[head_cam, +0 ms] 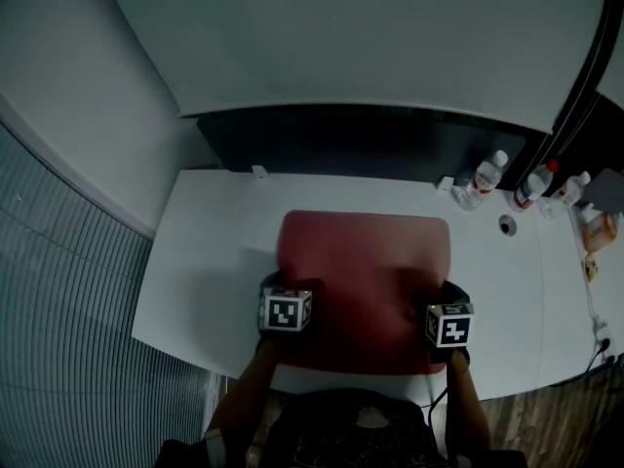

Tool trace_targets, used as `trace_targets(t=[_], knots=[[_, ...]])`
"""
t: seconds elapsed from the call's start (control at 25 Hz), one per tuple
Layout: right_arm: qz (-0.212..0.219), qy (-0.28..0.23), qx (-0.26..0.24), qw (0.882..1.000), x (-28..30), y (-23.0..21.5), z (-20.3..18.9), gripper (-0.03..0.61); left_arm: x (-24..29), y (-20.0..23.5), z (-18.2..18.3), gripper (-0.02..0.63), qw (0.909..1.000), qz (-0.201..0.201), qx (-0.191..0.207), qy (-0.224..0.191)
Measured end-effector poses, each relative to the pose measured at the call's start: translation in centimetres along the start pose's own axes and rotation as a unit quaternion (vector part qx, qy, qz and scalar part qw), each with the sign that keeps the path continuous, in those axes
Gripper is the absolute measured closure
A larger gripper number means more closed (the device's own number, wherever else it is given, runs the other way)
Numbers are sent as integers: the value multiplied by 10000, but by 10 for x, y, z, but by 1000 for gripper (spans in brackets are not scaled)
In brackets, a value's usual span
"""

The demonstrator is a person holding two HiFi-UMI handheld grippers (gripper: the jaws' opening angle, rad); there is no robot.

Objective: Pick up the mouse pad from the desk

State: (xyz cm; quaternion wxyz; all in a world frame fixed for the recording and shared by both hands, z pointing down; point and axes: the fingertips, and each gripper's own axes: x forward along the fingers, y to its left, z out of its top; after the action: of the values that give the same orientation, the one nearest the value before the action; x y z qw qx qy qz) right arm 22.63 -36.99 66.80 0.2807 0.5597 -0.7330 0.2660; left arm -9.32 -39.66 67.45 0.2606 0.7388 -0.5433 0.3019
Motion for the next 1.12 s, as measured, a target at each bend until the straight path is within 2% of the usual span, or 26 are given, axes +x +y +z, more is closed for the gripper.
trace_targets(t=[0.12,0.32,0.48,0.68,0.92,1.12], knots=[[39,-20,13,10000,1,0,-1,277,0,-7,3,188,9999,-95,80,-68],[88,12,-17,10000,0,4,0,312,0,-19,-1,291,9995,-203,246,67],[227,-16,-77,9997,0,12,2,349,0,-20,-1,310,9992,-188,362,42],[262,10,-178,9995,-2,17,2,394,-3,-26,-2,365,9984,-231,490,152],[448,-133,-161,9988,-9,24,12,434,-8,-35,4,433,9980,-477,398,128],[495,-143,-337,9981,-9,26,9,462,-14,-42,6,477,9977,-572,330,120]])
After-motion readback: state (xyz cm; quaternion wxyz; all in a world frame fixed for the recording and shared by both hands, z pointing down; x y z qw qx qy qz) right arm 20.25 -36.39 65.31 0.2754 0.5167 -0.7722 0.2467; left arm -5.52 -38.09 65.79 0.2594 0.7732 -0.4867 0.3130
